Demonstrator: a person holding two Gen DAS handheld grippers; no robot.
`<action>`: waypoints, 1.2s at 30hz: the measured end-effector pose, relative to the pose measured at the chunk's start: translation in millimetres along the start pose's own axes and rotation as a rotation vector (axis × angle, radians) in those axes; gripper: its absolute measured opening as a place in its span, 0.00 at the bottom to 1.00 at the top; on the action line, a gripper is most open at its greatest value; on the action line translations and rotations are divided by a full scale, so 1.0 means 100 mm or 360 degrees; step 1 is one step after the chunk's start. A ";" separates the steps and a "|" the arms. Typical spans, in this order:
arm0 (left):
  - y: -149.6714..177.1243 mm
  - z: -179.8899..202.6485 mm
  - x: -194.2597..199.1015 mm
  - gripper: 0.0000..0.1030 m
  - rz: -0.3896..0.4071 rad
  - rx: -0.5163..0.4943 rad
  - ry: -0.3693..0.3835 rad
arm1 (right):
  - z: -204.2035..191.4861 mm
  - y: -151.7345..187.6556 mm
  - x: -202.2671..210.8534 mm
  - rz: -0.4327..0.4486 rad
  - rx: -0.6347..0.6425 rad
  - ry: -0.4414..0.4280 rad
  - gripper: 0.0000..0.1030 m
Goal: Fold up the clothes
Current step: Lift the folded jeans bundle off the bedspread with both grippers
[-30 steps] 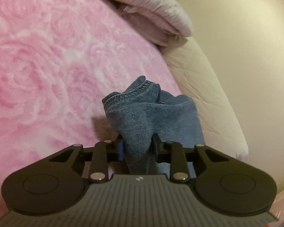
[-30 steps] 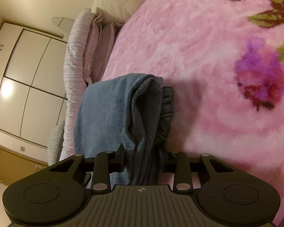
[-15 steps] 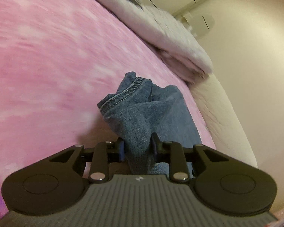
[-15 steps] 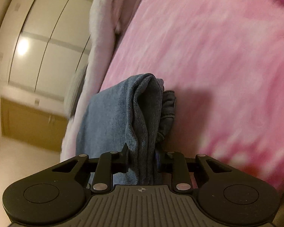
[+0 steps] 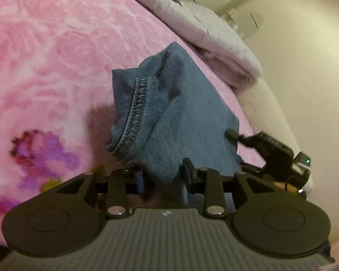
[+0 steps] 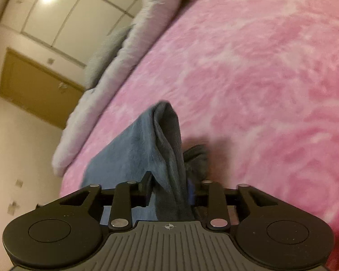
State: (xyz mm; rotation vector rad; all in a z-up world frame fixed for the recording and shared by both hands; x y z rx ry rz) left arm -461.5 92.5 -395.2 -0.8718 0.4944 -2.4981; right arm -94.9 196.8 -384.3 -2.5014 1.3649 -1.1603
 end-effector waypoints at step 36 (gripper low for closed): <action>-0.71 -0.79 0.16 0.09 -0.0104 -0.0306 0.0061 | -0.03 0.71 0.31 0.0031 0.0155 0.0126 0.13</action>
Point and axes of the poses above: each gripper's, at about its wrist camera, not at the fingertips, and x roughly against the way its jaws point, z to its right, y to its underside, the point moved 3 cm from there along -x, roughly the way its jaws point, and after that the axes turned 4 degrees about y, right-handed, at the moved point
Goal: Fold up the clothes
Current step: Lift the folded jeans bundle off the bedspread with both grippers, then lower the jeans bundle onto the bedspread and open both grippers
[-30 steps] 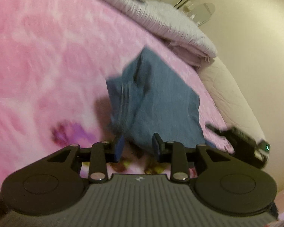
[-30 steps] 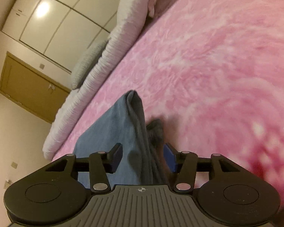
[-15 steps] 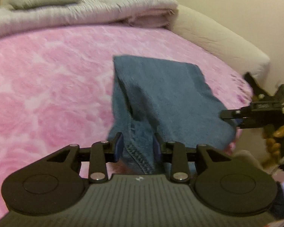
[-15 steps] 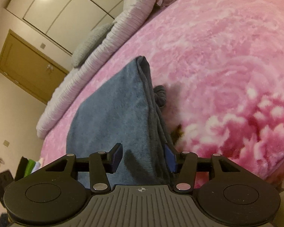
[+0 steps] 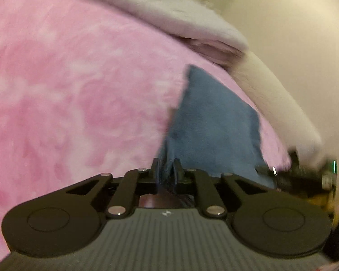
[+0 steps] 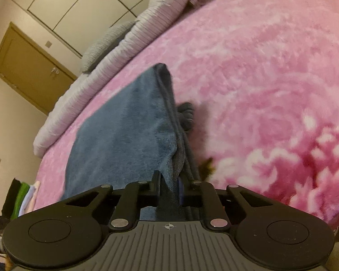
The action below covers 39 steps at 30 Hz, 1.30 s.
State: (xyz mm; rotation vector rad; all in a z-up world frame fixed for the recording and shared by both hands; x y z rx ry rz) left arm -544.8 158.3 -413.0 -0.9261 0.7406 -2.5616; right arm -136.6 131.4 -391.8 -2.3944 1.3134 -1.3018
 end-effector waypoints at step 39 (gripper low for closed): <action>-0.43 1.31 -0.48 0.14 0.0064 -0.0658 -0.0164 | -1.04 -0.06 0.21 0.0368 0.0848 0.0511 0.19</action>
Point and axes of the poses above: each gripper's, at about its wrist camera, not at the fingertips, and x roughly against the way its jaws point, z to its right, y to its underside, the point moved 3 cm from there along -x, roughly the way its jaws point, and after that the axes turned 4 degrees about y, right-handed, at the moved point
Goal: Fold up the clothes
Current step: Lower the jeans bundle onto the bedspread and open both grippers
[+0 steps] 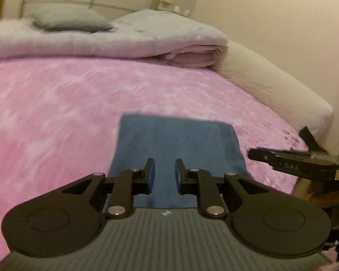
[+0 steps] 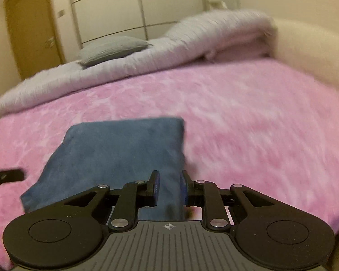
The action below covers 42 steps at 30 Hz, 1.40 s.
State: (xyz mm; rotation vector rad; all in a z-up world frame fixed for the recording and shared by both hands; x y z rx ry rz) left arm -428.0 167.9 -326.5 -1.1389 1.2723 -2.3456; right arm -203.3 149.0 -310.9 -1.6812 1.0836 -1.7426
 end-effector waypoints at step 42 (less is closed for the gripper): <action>0.39 -0.08 -0.10 0.17 -0.0230 0.0090 -0.0236 | 0.17 0.30 -0.34 -0.0199 0.0033 -0.0048 0.19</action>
Point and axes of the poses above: each gripper's, at about its wrist camera, not at the fingertips, and x roughly against the way its jaws point, z to its right, y to its underside, the point moved 3 cm from there along -x, roughly the way its jaws point, and after that the axes turned 4 degrees about y, right-handed, at the moved point
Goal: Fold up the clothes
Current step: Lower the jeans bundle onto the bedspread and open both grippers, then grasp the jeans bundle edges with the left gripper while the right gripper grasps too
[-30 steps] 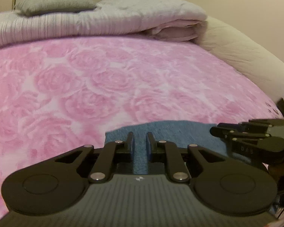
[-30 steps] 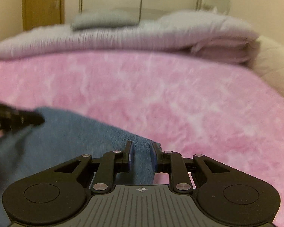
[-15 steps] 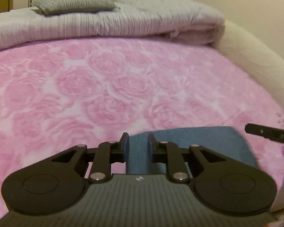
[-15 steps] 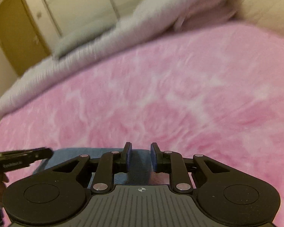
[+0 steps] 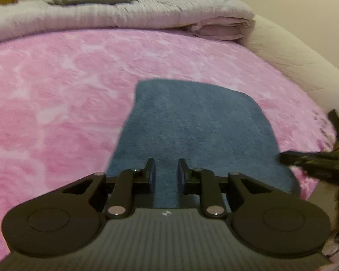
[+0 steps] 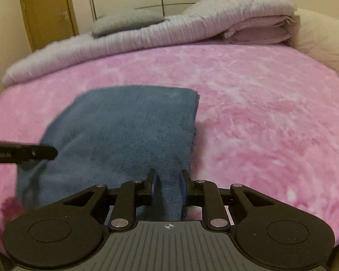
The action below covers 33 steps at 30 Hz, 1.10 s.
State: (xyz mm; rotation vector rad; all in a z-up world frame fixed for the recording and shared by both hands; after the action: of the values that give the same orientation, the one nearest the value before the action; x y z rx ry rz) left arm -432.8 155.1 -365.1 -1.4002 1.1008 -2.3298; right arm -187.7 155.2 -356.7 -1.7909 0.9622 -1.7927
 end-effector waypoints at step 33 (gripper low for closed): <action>0.82 -0.07 0.27 0.03 -0.0103 0.0008 0.0062 | 0.12 0.69 0.17 -0.0288 -0.0331 -0.0399 0.00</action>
State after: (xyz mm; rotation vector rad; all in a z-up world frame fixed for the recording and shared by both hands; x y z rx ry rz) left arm -468.3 86.9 -404.8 -1.4147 1.0748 -2.4123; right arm -188.6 94.9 -396.3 -2.2336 0.9388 -1.5638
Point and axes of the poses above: each gripper's, at about its wrist camera, not at the fingertips, and x roughly against the way its jaws point, z to its right, y to its underside, the point moved 3 cm from there along -x, roughly the way its jaws point, and after that the axes turned 4 degrees about y, right-handed, at the moved point
